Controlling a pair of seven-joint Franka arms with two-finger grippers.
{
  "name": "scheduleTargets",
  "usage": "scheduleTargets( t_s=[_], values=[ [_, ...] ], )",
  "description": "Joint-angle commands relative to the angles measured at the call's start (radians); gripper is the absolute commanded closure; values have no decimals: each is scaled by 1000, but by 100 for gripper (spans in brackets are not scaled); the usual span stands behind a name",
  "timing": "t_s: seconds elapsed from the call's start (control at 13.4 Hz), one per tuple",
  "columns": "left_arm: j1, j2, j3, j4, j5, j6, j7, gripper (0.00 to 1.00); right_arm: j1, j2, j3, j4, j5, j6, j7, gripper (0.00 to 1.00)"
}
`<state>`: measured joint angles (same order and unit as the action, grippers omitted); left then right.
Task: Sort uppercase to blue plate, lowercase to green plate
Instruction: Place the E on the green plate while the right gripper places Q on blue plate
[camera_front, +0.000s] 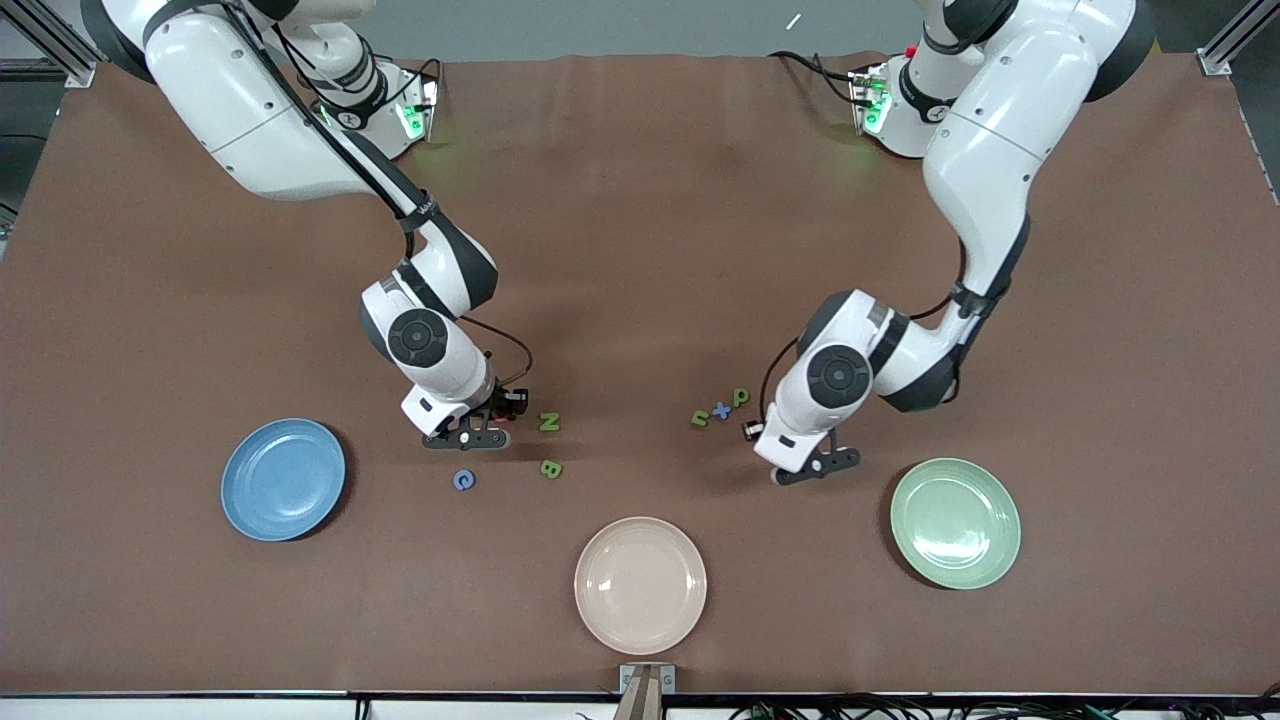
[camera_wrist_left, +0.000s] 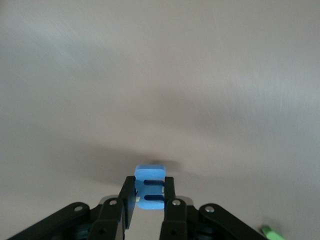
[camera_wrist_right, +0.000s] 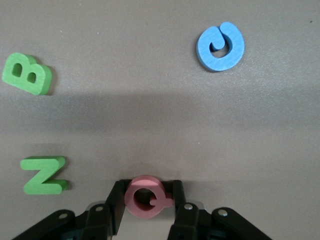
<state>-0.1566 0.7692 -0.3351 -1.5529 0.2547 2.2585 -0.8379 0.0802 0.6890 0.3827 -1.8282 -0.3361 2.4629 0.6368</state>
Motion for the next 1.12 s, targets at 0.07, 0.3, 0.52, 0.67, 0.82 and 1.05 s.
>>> scheduleTargets(
  t_s=[0.07, 0.3, 0.52, 0.67, 0.82, 1.05],
  values=[
    [135, -120, -1, -21, 15, -62, 164, 97, -48, -13, 8, 18, -24, -21, 3, 97],
    [241, -107, -1, 2, 11, -62, 345, 99, -161, -17, 59, 93, -24, -146, -107, 97],
    [310, -58, 1, 28, 8, -60, 456, 98, -264, -46, 55, 107, -24, -162, -299, 97],
    [304, -10, 2, 89, 12, -59, 465, 86, -339, -60, 50, 107, -24, -162, -444, 97],
    [315, -13, 2, 91, 8, -59, 487, 16, -362, -60, 0, 107, -23, -159, -541, 96],
    [313, -44, -8, 85, -2, -79, 464, 0, -359, -59, -63, 110, -17, -142, -624, 95]
  ],
)
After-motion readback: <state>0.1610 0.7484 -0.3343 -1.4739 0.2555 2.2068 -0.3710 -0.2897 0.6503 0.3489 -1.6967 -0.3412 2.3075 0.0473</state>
